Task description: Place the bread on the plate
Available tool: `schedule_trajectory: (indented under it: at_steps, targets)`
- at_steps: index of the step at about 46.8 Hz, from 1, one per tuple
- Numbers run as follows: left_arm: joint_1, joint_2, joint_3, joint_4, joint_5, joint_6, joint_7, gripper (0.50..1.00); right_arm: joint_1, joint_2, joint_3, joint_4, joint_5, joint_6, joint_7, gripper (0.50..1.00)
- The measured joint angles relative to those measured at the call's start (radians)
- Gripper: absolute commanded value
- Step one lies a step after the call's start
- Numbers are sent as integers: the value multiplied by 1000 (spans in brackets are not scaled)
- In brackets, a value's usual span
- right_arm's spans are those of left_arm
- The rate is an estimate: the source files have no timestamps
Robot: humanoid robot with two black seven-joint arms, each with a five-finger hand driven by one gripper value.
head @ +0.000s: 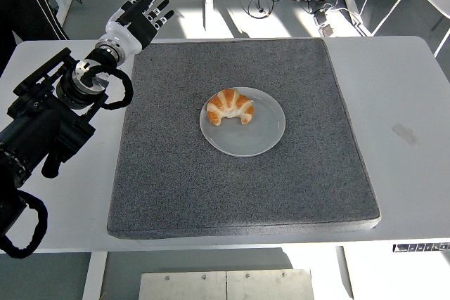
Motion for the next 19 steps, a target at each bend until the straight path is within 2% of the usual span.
schedule_trajectory:
  at_steps: [9,19]
  targets:
    - [41,0,-38,2,-7,-34,-1,980,0,0,0,0,0,0,0,1000]
    - [50,-5,-55,15,-8,-39,-1,980,0,0,1,3,0,0,0,1000]
